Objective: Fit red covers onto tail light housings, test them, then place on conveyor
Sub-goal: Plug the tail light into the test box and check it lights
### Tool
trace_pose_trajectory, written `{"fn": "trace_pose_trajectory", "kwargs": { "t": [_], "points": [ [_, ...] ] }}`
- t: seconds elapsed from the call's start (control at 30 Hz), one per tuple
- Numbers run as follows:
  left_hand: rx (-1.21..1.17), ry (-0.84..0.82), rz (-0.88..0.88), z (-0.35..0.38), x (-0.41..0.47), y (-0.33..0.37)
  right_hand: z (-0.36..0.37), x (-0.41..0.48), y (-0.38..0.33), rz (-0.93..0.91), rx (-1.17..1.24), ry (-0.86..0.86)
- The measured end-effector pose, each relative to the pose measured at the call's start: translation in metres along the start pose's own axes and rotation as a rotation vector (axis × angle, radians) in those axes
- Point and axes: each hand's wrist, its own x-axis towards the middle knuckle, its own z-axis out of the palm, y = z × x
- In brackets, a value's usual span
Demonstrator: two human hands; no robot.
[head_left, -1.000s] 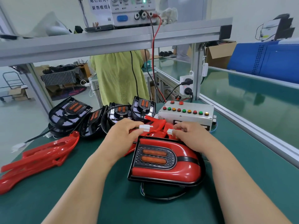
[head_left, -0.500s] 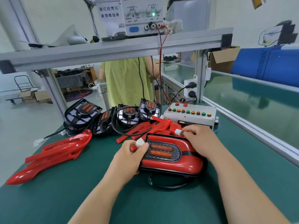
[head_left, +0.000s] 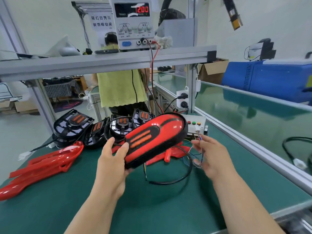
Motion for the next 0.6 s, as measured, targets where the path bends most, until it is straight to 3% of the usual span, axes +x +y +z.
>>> {"fn": "trace_pose_trajectory", "kwargs": {
  "t": [0.2,0.4,0.6],
  "points": [
    [-0.292,-0.004,-0.097,0.035,-0.003,0.013,0.005,-0.022,0.009,0.181,0.124,0.050],
    [-0.410,-0.078,-0.155,0.071,-0.021,0.018,0.009,-0.042,0.000,0.069,0.022,0.010],
    [-0.427,-0.142,-0.109,0.089,-0.033,0.029,0.004,-0.047,-0.010,0.077,0.278,-0.033]
  ]
}}
